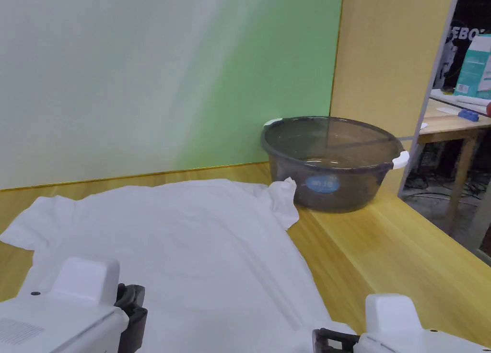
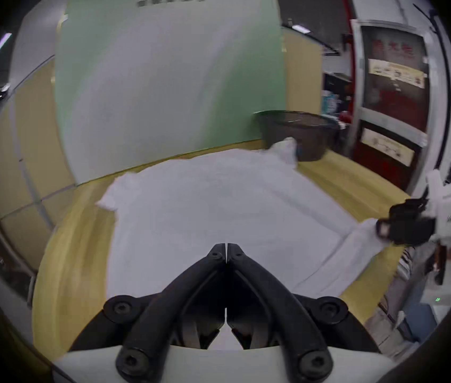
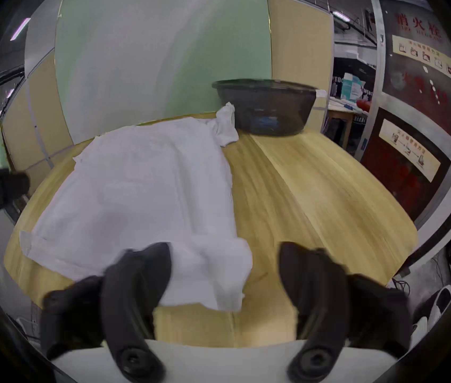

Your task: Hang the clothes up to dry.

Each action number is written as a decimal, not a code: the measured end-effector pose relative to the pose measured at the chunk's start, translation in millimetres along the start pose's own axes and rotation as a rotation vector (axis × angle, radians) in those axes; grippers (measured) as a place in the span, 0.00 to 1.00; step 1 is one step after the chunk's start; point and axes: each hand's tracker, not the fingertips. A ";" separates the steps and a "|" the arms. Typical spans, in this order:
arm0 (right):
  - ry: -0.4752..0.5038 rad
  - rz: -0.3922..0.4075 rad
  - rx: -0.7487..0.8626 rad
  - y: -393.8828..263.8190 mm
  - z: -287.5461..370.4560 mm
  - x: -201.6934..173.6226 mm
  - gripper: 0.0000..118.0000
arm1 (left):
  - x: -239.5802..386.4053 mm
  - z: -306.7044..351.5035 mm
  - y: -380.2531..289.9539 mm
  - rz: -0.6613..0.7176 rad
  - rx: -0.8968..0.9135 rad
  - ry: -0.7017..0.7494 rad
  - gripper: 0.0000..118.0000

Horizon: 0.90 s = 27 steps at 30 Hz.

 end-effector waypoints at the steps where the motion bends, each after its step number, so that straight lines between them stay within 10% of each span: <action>1: 0.000 0.002 -0.004 -2.6 -0.5 -0.2 0.75 | 4.4 -1.3 0.1 0.002 0.002 -0.003 0.00; 10: 0.028 -0.001 -0.065 -18.1 -42.6 1.5 0.70 | 6.3 -10.0 -20.9 0.023 -0.056 0.005 0.00; 13: 0.026 0.066 -0.013 -24.9 -45.5 0.2 0.37 | 1.6 -9.0 -26.1 0.027 -0.074 0.012 0.00; 15: 0.095 -0.026 -0.060 -20.2 -46.3 3.8 0.06 | -0.3 -9.3 -27.7 0.029 -0.082 0.018 0.00; 27: 0.114 0.014 -0.080 -19.5 -38.3 7.2 0.06 | -0.1 -70.3 54.5 -0.139 -0.032 -0.171 0.00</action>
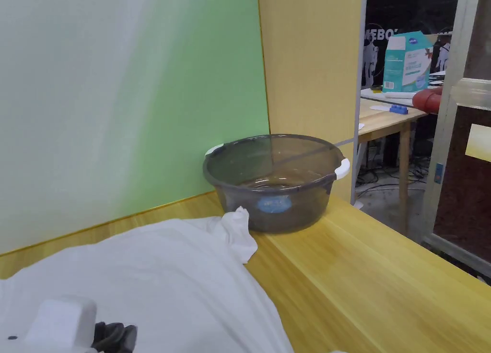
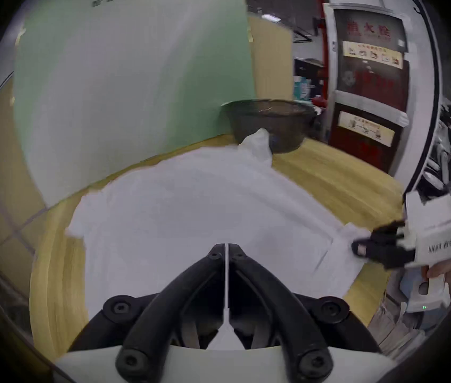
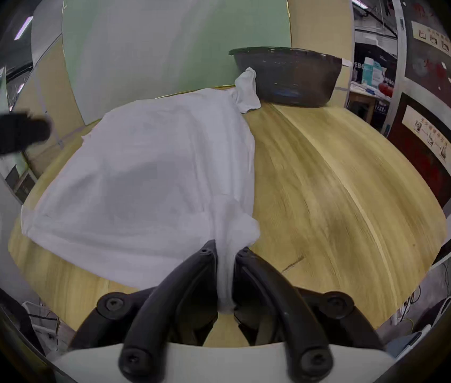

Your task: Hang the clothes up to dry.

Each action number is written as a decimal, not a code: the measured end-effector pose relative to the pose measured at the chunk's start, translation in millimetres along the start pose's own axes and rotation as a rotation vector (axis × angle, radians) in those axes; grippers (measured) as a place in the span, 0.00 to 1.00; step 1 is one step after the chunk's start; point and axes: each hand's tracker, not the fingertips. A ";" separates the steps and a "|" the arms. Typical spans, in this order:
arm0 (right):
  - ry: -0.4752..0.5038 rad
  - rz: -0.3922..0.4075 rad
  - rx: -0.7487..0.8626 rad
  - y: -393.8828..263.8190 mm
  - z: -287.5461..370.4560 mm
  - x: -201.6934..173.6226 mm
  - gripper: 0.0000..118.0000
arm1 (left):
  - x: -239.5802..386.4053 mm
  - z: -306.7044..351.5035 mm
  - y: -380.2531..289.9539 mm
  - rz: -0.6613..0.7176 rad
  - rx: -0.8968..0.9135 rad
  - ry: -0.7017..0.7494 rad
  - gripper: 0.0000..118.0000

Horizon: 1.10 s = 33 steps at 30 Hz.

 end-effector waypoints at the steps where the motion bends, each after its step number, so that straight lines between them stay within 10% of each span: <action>1: 0.010 0.001 -0.012 0.3 0.3 1.0 0.06 | -2.8 -13.8 14.6 -0.026 0.006 -0.052 0.05; 4: 0.025 -0.001 -0.024 1.5 1.4 2.5 0.06 | -4.4 -92.2 64.7 -0.162 -0.032 -0.138 0.64; 6: 0.033 0.001 -0.033 2.7 0.9 2.2 0.06 | -4.3 -145.8 93.0 -0.205 -0.026 -0.195 0.82; 23: 0.091 -0.071 -0.102 15.5 -3.5 17.0 0.06 | -13.7 -406.5 120.9 -0.346 -0.239 -0.317 0.82; 29: 0.116 -0.082 -0.107 13.4 -3.1 22.1 0.06 | -31.5 -405.1 129.3 -0.151 -0.125 -0.365 0.73; 30: 0.119 -0.084 -0.107 13.3 -3.4 22.2 0.06 | -33.2 -404.3 131.3 -0.144 -0.127 -0.356 0.58; 31: 0.119 -0.082 -0.106 13.2 -3.5 21.9 0.06 | -29.7 -398.1 126.9 -0.156 -0.146 -0.248 0.08; 33: 0.117 -0.087 -0.100 13.4 -4.6 21.0 0.06 | -40.7 -392.7 125.2 -0.068 -0.157 -0.352 0.01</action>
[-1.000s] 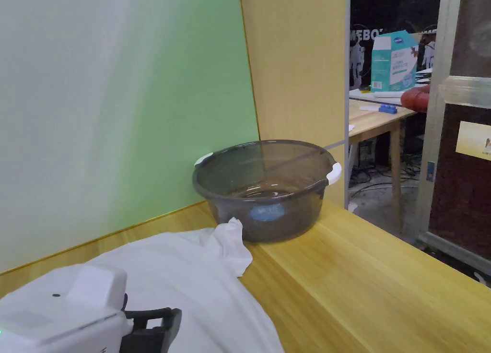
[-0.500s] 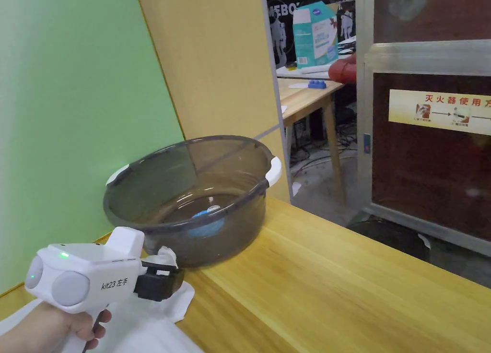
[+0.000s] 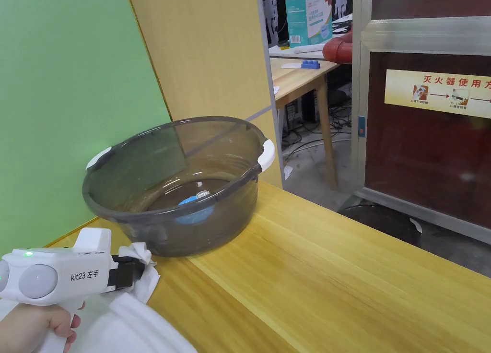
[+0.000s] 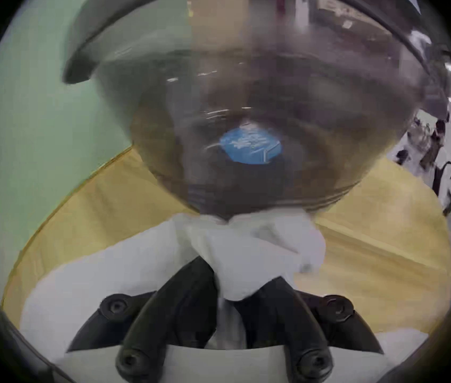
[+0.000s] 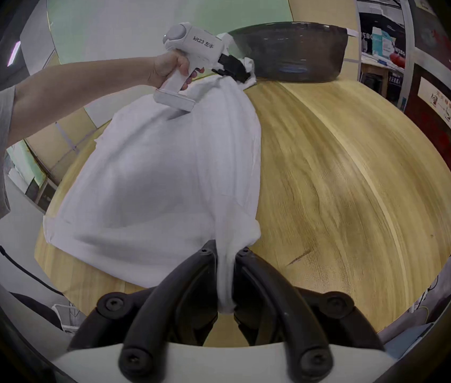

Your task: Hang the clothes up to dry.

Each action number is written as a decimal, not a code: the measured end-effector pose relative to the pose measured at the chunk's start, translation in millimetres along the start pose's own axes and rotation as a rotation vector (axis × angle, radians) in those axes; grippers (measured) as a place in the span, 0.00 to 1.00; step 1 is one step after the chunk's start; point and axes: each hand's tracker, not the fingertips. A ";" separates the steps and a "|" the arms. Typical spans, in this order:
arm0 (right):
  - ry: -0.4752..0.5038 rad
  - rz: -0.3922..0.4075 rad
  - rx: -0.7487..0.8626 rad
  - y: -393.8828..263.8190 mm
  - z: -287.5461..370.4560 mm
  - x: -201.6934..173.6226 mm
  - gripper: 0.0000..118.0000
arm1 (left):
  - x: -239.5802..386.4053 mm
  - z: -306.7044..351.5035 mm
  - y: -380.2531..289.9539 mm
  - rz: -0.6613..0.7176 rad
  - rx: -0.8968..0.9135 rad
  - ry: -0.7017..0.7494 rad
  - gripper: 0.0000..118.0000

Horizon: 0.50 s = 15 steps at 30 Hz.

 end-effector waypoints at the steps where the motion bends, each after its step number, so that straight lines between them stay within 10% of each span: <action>1: -0.005 0.005 0.001 0.1 -0.1 -0.6 0.06 | 4.4 1.9 -4.0 -0.027 0.008 0.045 0.01; 15: -0.047 0.040 0.113 32.5 18.6 -11.3 0.06 | 20.7 143.1 -22.6 0.017 0.199 0.176 0.01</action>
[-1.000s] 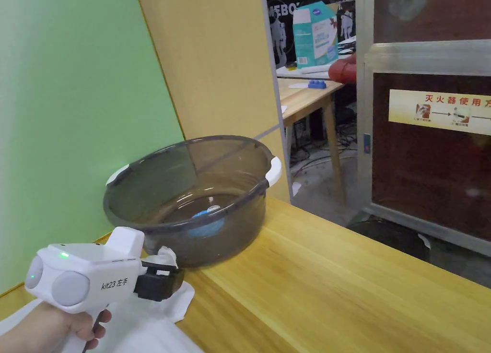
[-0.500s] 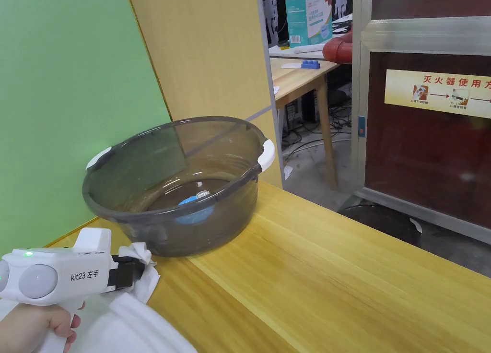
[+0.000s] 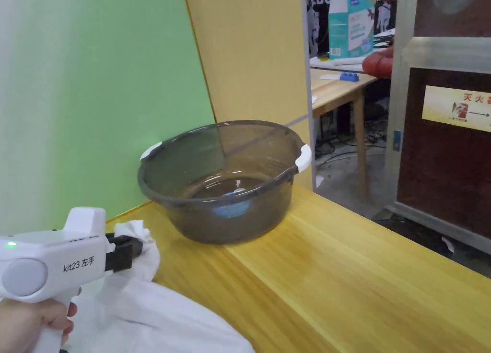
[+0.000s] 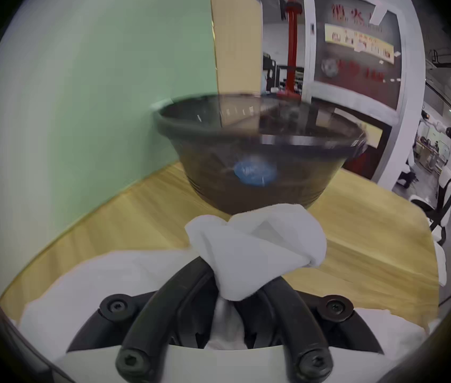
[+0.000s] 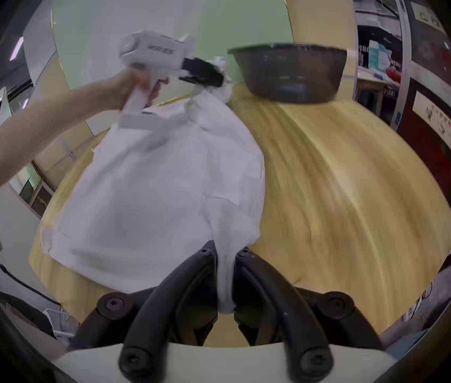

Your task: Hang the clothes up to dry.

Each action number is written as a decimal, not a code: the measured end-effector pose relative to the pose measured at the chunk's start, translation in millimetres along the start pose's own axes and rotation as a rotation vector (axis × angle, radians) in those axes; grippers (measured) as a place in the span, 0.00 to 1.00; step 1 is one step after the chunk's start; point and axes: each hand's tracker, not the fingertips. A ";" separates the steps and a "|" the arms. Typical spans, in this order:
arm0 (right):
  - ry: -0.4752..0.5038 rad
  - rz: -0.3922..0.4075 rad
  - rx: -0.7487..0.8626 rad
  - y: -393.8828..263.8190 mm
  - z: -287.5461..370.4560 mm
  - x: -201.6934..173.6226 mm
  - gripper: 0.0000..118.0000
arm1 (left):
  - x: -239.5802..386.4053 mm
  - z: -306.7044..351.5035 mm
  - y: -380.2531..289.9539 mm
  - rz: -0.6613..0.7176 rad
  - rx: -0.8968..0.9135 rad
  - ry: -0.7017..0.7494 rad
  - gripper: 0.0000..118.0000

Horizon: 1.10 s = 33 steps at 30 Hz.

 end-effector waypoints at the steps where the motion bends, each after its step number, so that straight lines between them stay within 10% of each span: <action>1: -0.001 0.021 0.014 6.9 4.0 -1.3 0.06 | -3.2 19.2 3.1 0.005 0.016 0.002 0.01; 17: -0.093 0.195 0.547 241.1 121.8 -56.1 0.06 | -45.9 451.0 118.9 0.200 0.610 0.621 0.01; 33: -0.078 0.187 0.824 474.7 333.1 -163.4 0.06 | -12.0 635.7 269.7 0.238 0.817 1.018 0.01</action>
